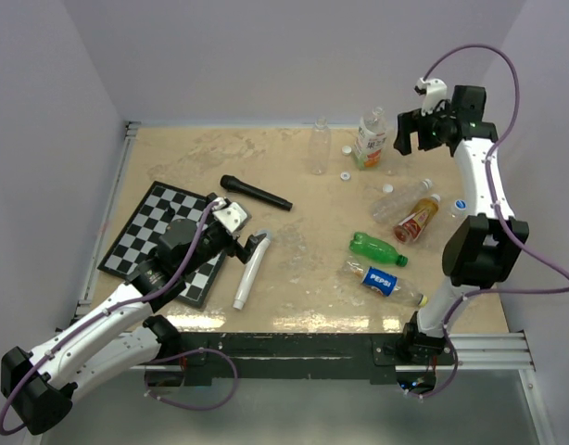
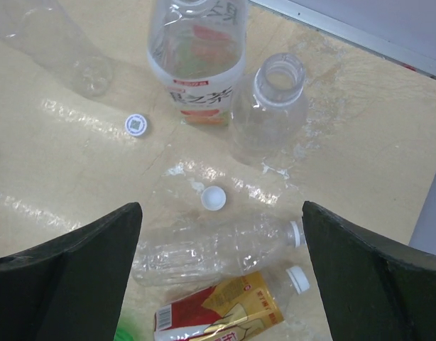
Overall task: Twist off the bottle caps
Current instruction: Place the plastic bottle at the corner of the board, then pick up the plastic bottle at the center of the board.
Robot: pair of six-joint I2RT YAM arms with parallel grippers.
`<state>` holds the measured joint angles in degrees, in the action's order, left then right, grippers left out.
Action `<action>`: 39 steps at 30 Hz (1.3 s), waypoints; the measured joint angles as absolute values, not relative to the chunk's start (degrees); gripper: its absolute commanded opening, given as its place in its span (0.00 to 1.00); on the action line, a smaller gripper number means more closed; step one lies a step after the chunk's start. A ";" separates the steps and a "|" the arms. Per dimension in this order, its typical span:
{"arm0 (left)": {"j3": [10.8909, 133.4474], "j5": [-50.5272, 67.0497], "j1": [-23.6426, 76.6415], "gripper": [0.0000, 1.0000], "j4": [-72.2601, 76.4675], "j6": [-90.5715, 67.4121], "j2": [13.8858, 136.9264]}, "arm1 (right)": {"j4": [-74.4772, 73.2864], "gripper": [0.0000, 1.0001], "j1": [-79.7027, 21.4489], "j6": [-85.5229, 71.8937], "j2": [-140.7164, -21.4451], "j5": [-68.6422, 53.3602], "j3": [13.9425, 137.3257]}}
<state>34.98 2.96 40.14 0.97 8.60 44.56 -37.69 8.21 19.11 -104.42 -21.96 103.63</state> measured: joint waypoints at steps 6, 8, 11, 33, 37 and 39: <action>35.03 2.98 40.14 1.00 0.95 8.56 44.45 | -38.04 0.98 8.21 21.50 -92.18 -22.44 95.18; 35.05 2.96 40.14 1.00 0.93 8.54 44.45 | -38.09 0.98 8.21 22.50 -87.92 -23.11 93.95; 35.24 2.98 40.14 1.00 0.54 8.47 44.45 | -37.98 0.98 8.21 23.62 -81.62 -23.99 92.73; 36.01 3.92 39.97 1.00 -1.45 5.93 44.40 | -47.51 0.94 12.49 24.03 -65.95 -16.38 82.59; 36.01 4.27 39.88 1.00 -1.43 5.54 44.23 | -48.14 0.90 17.67 24.38 -66.81 -14.44 82.43; 36.01 4.29 39.88 1.00 -1.45 5.52 44.16 | -48.62 0.89 20.12 24.77 -67.72 -14.11 81.91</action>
<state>36.01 4.29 39.88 -1.45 5.52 44.16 -48.62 20.12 24.77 -67.72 -14.11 81.91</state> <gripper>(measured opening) 0.997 0.907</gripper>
